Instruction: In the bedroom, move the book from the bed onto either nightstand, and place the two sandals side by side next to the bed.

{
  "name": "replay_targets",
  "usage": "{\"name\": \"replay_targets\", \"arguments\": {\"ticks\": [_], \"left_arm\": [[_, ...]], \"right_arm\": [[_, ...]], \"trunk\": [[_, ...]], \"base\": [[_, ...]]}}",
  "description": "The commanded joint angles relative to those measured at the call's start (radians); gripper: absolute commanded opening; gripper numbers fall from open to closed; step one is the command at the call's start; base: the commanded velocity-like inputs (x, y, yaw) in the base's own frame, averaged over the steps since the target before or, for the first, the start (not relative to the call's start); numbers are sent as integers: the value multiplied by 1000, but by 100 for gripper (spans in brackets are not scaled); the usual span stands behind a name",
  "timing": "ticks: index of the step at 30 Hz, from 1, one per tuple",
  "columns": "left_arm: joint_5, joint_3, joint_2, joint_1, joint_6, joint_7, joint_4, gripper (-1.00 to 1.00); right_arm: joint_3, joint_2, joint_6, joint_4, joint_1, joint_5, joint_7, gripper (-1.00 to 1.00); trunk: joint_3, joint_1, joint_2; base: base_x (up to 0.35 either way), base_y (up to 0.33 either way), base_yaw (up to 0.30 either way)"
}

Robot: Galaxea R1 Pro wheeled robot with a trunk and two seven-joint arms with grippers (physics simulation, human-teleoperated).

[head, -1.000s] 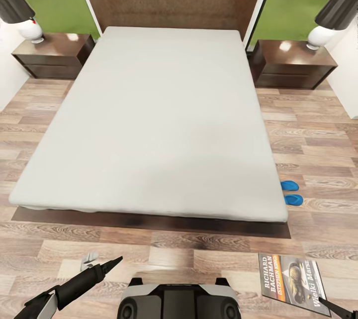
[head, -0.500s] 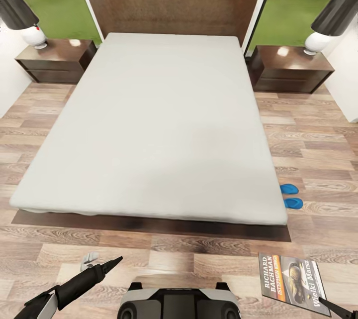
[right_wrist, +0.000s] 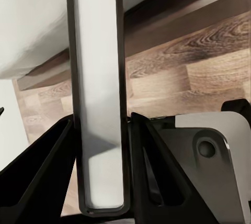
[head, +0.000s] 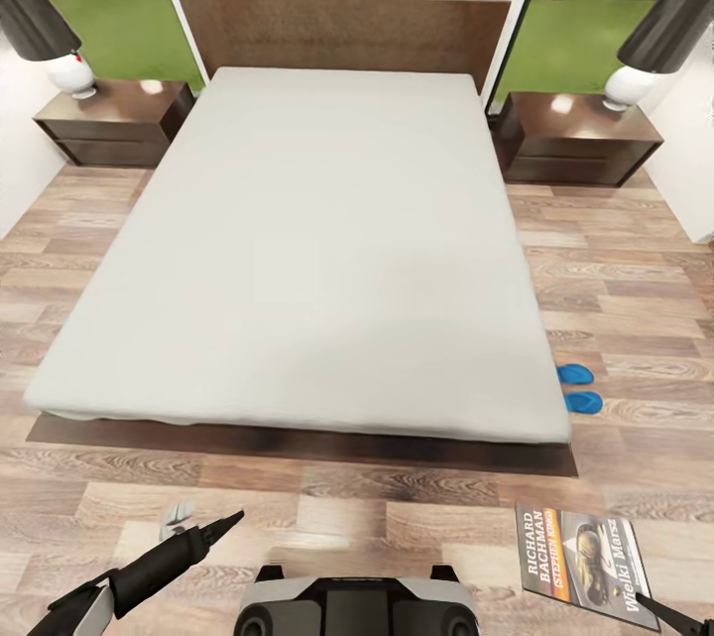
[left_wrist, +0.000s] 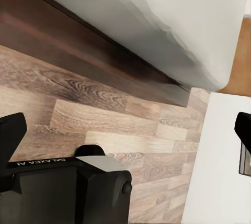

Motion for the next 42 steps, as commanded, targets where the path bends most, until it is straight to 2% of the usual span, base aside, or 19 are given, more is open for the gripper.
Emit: {"name": "replay_targets", "arguments": {"ticks": [1,8,16,25,42], "left_arm": [[3,2,0,0,11,-4,0,100],[3,1,0,0,11,-4,0,100],[3,1,0,0,11,-4,0,100],[3,1,-1,0,11,-4,0,100],[3,1,0,0,12,-6,0,100]], "right_arm": [[9,0,2,0,0,-8,3,-100],[9,0,2,-1,0,-8,3,-100],[9,0,2,-1,0,-8,3,-100],[9,0,2,0,0,-8,3,-100],[9,0,2,0,0,-8,3,-100]], "trunk": [[-1,0,-2],[-1,0,-2],[-1,0,-2],[-1,0,-2],[-1,0,-2]], "base": [[-307,0,0],[-315,0,0],[-98,0,0],[-279,0,0],[-17,0,0]]}}
